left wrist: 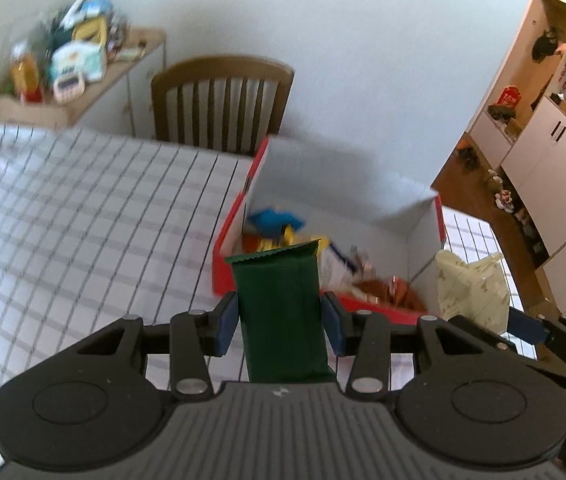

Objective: Organize snacks
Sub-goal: 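Carry both packets over the red box and lower them inside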

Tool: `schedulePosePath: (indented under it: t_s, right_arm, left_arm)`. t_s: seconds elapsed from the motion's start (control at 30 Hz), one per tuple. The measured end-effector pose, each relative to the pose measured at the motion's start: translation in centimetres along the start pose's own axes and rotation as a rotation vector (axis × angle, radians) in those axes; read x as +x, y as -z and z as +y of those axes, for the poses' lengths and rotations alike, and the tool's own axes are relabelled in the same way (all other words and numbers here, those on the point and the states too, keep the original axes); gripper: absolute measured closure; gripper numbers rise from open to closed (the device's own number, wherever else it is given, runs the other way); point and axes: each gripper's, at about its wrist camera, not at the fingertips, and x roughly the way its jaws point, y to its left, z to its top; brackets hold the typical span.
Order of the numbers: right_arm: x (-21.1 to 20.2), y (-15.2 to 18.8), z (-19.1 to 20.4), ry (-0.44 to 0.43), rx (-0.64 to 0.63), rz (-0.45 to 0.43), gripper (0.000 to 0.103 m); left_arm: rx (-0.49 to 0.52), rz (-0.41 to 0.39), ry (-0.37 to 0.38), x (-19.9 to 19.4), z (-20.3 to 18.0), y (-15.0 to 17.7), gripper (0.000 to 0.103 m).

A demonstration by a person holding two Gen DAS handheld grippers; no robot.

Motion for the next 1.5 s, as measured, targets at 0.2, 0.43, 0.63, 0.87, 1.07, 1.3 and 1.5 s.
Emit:
schedulePosePath:
  t_s: [0.2, 0.43, 0.63, 0.87, 1.07, 1.3, 1.5]
  right_arm:
    - [1.7, -1.7, -0.5, 0.018, 0.01, -0.009, 0.06]
    - [4.4, -2.6, -1.6, 0.041, 0.036, 0.012, 0.06]
    - [7.3, -3.0, -2.7, 0.057, 0.065, 0.048, 0.06]
    - [10.5, -3.1, -2.9, 0.071, 0.065, 0.094, 0.06]
    - [13.3, -3.0, -3.0, 0.081, 0.067, 0.143, 0.06]
    - [15.7, -1.4, -3.0, 0.086, 0.059, 0.205, 0.06]
    - [16.0, -0.9, -3.0, 0.086, 0.054, 0.217, 0.059]
  left_arm:
    - [0.059, -0.036, -0.002, 1.7, -1.6, -2.7, 0.059]
    - [0.108, -0.038, -0.009, 4.8, -2.2, -4.7, 0.059]
    - [0.11, -0.001, -0.015, 8.0, -1.9, -6.2, 0.059]
    - [0.138, 0.047, -0.025, 11.5, -2.0, -6.7, 0.059]
    - [0.145, 0.091, -0.053, 14.4, -1.8, -6.8, 0.059]
    - [0.163, 0.138, -0.058, 16.6, -2.1, -6.0, 0.059]
    - [0.171, 0.162, -0.063, 17.6, -2.1, -5.2, 0.059]
